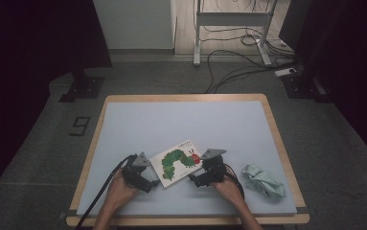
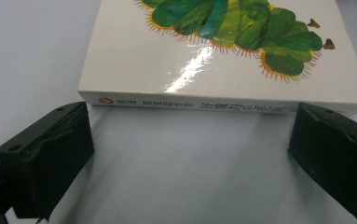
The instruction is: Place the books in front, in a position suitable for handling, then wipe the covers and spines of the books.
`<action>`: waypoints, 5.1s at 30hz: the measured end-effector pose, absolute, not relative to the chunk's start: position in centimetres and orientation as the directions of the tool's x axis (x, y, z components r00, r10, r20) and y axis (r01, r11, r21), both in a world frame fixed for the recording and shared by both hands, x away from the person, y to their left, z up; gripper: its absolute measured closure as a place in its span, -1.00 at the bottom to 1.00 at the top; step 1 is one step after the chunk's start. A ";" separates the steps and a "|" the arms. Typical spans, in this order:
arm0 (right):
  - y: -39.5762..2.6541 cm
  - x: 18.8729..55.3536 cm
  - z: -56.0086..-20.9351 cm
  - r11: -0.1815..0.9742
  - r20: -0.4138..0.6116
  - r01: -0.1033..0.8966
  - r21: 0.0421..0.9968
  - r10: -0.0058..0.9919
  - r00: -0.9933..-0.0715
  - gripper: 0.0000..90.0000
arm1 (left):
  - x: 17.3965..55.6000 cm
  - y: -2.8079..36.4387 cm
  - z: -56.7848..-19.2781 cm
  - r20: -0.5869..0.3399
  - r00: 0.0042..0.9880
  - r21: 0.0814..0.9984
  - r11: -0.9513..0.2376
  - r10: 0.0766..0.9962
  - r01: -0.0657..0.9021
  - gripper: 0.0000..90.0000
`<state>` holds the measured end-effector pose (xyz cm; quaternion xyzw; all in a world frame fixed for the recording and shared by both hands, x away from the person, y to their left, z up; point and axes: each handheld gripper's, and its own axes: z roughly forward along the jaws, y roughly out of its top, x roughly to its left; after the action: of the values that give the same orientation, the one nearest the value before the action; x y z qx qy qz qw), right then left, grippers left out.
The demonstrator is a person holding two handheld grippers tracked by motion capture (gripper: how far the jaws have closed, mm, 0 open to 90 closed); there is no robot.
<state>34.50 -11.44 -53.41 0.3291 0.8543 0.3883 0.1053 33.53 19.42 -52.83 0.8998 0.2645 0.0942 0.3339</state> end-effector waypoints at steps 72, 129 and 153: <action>-29.0 27.7 -50.1 0.378 -0.014 0.645 0.664 0.869 -0.494 -0.62 | 31.2 21.2 -52.9 -0.004 0.786 0.664 -0.586 0.619 0.465 -1.00; -20.3 33.3 -45.7 0.419 0.046 0.534 0.735 0.753 -0.656 0.57 | 30.9 21.2 -52.8 0.021 0.779 0.670 -0.587 0.627 0.455 -1.00; -13.8 36.5 -49.5 0.531 0.026 0.508 0.678 0.674 -0.738 0.56 | 30.7 23.8 -52.9 -0.010 0.728 0.663 -0.540 0.686 0.518 -1.00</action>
<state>36.53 -13.80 -49.50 0.3411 0.8664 0.3440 0.1207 30.68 23.84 -52.87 0.8684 0.3465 0.1267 0.3314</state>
